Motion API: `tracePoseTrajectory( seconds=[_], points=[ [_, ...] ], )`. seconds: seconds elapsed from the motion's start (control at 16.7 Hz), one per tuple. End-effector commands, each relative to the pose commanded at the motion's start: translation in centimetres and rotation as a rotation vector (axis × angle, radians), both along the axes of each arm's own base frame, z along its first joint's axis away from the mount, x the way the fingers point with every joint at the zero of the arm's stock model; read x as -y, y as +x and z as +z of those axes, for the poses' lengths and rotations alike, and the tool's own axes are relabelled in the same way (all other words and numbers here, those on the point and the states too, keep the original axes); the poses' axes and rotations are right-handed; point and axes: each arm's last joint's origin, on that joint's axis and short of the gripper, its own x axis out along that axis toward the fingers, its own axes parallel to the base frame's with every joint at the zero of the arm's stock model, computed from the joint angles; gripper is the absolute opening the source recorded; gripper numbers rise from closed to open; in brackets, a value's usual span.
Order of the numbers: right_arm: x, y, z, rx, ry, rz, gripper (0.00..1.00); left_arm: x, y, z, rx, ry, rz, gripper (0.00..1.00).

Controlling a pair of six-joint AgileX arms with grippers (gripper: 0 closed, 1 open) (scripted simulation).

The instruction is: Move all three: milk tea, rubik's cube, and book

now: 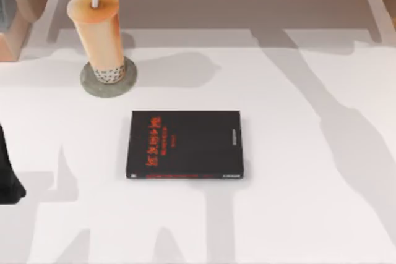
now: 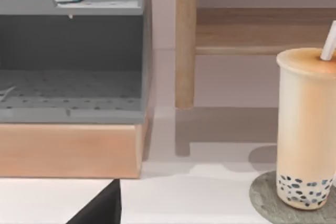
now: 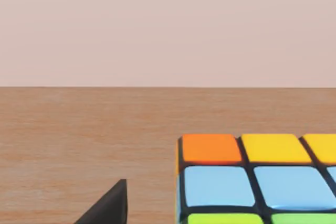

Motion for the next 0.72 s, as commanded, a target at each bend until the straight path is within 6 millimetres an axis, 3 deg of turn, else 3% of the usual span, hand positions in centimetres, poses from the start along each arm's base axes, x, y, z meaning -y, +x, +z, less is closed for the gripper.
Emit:
tracePoseTrajectory(
  seconds=[0.72],
  points=[
    [0.0, 0.0, 0.0, 0.000, 0.000, 0.000, 1.00, -0.1, -2.6, 0.1, 0.002, 0.003, 0.002, 1.00]
  ],
)
